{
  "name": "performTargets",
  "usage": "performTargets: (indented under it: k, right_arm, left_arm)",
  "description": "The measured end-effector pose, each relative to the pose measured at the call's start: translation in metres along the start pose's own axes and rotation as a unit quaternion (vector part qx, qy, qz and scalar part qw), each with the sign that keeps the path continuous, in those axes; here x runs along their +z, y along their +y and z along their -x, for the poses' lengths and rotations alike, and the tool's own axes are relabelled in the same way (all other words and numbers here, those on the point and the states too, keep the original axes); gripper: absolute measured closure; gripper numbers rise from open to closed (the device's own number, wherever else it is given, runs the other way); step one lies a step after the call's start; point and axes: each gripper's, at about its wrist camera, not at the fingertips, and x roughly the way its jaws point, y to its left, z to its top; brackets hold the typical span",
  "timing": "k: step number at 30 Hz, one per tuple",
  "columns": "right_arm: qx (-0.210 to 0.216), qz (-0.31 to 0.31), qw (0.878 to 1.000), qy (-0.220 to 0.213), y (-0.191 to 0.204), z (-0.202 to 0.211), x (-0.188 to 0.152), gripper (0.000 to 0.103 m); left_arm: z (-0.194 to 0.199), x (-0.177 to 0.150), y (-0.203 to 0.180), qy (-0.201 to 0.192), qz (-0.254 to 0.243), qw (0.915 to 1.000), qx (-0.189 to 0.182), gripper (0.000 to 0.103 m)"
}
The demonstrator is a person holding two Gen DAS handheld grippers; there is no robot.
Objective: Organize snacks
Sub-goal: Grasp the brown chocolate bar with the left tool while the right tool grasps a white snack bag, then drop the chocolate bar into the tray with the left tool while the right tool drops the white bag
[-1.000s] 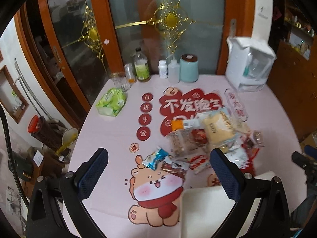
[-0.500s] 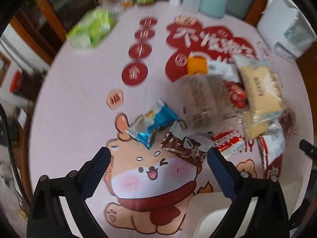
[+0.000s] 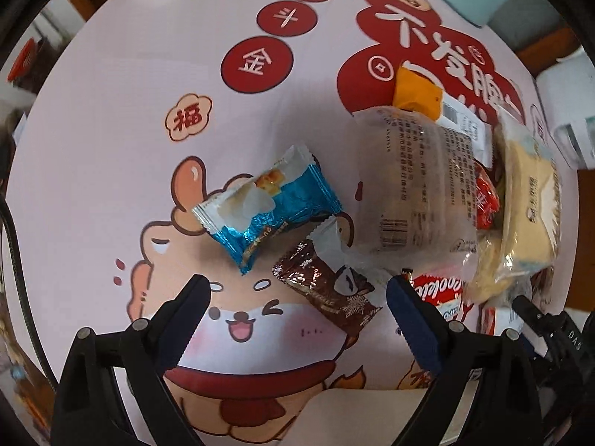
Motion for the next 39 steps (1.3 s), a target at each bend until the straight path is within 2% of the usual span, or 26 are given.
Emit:
performTargets:
  k: [7, 12, 16, 18, 19, 20, 22, 24, 26, 30, 33, 39]
  right_arm:
    - [0.002, 0.017, 1.0, 0.008, 0.003, -0.011, -0.003, 0.032]
    - [-0.005, 0.042, 0.999, 0.007, 0.013, -0.013, -0.005, 0.037]
    - [-0.009, 0.06, 0.998, 0.008, 0.016, -0.011, -0.007, 0.05]
    - [-0.005, 0.065, 0.998, 0.008, 0.012, -0.008, -0.009, 0.053]
    - [-0.003, 0.067, 0.998, 0.008, 0.012, -0.008, -0.01, 0.055]
    - [0.0, 0.07, 0.998, 0.008, 0.012, -0.006, -0.01, 0.058]
    - [0.01, 0.073, 0.997, 0.007, 0.008, 0.0, -0.013, 0.061]
    - [0.016, 0.077, 0.997, 0.002, 0.002, 0.007, -0.018, 0.062]
    - [0.021, 0.08, 0.997, -0.005, 0.0, 0.015, -0.021, 0.062]
    - [0.055, 0.085, 0.995, -0.015, -0.004, 0.035, -0.026, 0.062]
    - [0.081, 0.091, 0.992, -0.037, -0.01, 0.06, -0.031, 0.062]
    - [0.1, 0.154, 0.977, -0.108, -0.008, 0.133, -0.068, 0.062]
  left_arm:
    - [-0.029, 0.012, -0.013, 0.03, 0.028, 0.9991, 0.014, 0.024]
    - [-0.039, 0.02, -0.018, 0.027, 0.05, 0.9982, 0.021, 0.025]
    - [-0.047, 0.024, -0.026, 0.021, 0.06, 0.9974, 0.034, 0.025]
    - [-0.048, 0.025, -0.033, 0.016, 0.05, 0.9976, 0.045, 0.036]
    - [-0.048, 0.024, -0.039, 0.012, 0.042, 0.9979, 0.049, 0.049]
    - [-0.047, 0.023, -0.045, 0.007, 0.028, 0.9983, 0.05, 0.057]
    - [-0.048, 0.022, -0.053, 0.007, 0.015, 0.9991, 0.038, 0.063]
    - [-0.049, 0.02, -0.058, 0.002, 0.004, 0.9997, 0.024, 0.079]
    - [-0.047, 0.016, -0.061, 0.0, -0.003, 0.9998, 0.021, 0.083]
    - [-0.032, 0.007, -0.07, -0.029, -0.018, 0.9991, 0.025, 0.084]
    - [-0.003, -0.001, -0.073, -0.055, -0.029, 0.998, 0.011, 0.084]
    - [0.077, -0.038, -0.081, -0.131, -0.095, 0.9865, -0.024, 0.084]
